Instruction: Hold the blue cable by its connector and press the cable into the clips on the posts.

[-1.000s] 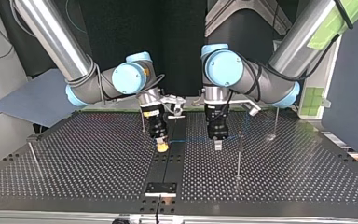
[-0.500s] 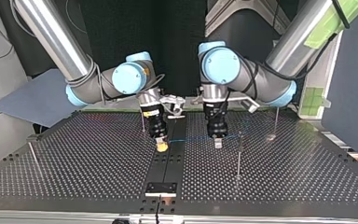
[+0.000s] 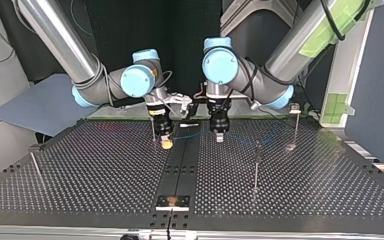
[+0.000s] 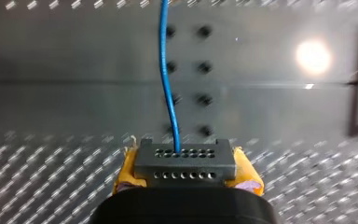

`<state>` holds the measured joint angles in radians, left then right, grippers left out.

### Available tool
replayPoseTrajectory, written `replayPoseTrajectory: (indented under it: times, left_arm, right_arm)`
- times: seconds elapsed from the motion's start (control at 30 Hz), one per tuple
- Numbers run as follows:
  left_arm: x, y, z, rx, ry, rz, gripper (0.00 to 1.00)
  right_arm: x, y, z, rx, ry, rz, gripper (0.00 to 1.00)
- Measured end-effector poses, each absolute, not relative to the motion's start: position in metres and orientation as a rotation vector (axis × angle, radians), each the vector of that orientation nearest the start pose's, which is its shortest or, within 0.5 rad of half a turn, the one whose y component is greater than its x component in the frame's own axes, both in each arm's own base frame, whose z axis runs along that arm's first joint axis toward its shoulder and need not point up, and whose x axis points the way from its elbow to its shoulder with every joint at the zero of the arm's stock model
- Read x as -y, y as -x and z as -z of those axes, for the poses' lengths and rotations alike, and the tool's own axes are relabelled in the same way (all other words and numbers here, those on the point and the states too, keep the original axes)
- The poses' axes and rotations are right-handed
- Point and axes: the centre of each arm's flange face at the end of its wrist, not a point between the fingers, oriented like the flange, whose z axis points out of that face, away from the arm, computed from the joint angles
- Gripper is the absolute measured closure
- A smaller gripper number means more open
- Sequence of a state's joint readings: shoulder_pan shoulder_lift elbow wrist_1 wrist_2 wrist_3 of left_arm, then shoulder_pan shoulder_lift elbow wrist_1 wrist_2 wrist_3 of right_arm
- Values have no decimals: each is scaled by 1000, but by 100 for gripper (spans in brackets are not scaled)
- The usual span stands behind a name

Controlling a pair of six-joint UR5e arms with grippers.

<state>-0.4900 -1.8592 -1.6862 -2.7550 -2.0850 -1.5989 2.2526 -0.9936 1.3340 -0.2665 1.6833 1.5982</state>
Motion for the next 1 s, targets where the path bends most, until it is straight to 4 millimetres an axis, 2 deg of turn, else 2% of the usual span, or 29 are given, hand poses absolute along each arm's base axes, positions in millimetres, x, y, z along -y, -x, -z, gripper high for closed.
replayPoseTrajectory:
  times: [0.3, 0.47, 0.63, 0.8, 1.0]
  left_arm:
    - [354, -440, -244, -1656, -19, -24, 100]
    - [356, -428, -226, -1660, -37, -25, 100]
    - [363, -420, -221, -1639, -54, -16, 100]
    - [372, -417, -207, -1643, -74, -9, 100]
    - [387, -412, -185, -1642, -87, 13, 100]
  right_arm:
    - [454, -506, -240, 996, -1734, -1477, 100]
    - [449, -491, -219, 1020, -1755, -1428, 100]
    - [447, -478, -201, 1033, -1750, -1412, 100]
    - [443, -466, -198, 1039, -1725, -1414, 100]
    - [439, -447, -214, 1068, -1639, -1467, 100]
